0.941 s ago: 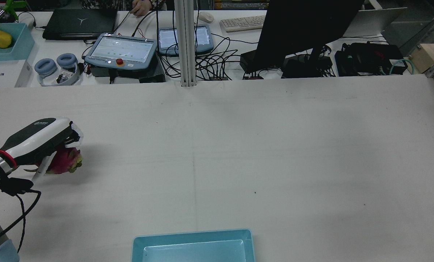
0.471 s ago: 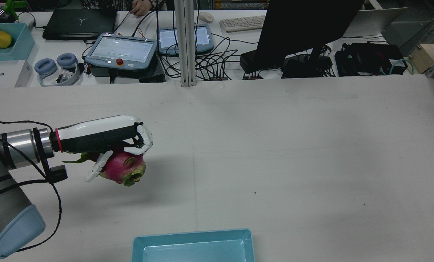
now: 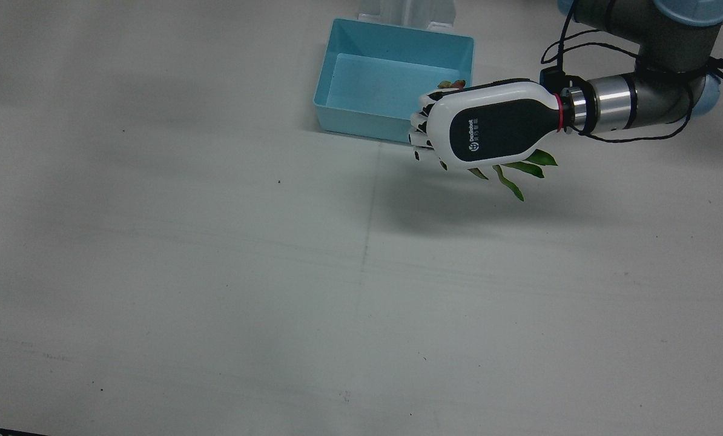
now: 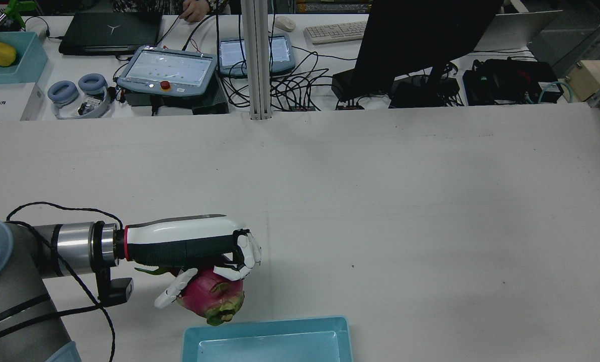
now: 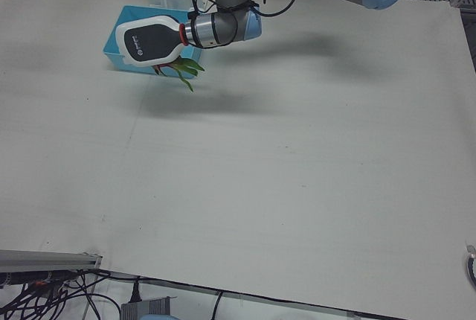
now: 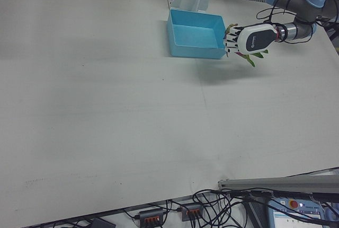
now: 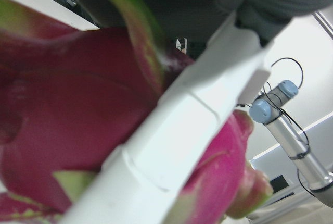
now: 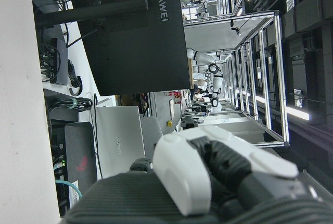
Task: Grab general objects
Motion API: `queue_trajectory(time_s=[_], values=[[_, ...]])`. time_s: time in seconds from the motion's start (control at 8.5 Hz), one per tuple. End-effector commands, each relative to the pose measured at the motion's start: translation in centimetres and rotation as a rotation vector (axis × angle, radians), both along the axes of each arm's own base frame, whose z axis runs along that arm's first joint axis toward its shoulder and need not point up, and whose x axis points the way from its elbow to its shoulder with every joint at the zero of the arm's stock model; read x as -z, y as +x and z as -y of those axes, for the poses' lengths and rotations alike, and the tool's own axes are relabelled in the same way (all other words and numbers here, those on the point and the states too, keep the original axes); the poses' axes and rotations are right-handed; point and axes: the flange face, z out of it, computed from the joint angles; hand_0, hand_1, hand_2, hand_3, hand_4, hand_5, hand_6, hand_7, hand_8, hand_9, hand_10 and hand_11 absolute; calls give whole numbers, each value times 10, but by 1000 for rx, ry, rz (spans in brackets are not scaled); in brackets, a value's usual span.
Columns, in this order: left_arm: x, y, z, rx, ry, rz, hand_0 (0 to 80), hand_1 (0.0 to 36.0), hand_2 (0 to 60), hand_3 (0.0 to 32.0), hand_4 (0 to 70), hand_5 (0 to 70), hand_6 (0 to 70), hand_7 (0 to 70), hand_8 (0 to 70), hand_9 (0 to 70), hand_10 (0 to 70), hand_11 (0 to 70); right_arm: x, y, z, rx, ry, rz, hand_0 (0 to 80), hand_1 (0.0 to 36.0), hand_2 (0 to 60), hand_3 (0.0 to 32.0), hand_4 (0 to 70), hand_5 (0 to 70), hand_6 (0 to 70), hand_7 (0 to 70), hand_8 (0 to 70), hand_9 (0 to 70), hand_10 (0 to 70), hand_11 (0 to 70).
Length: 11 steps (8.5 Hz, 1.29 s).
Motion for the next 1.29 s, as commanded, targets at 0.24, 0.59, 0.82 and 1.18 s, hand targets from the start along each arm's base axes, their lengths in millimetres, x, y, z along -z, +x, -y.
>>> queue_trajectory(time_s=[0.24,0.59,0.82,1.18], values=[[30,70,-89,-209,53,-121,800,360,600,0,700,700,700,700,700,700,700,700,0,0,0,0,1,0,0,0,0,0,0,0,0,0,0,0,0,0],[41,89,-121,-274,78,-178,800,360,600,0,700,700,700,700,700,700,700,700,0,0,0,0,-1,-2,0,0,0,0,0,0,0,0,0,0,0,0],[36,87,-120,-285,84,-192,800,360,600,0,700,700,700,700,700,700,700,700,0,0,0,0,-1,-2,0,0,0,0,0,0,0,0,0,0,0,0],[14,81,-117,-275,72,-169,800,360,600,0,52,700,443,700,110,229,548,700,0,0,0,0,1,-2,0,0,0,0,0,0,0,0,0,0,0,0]])
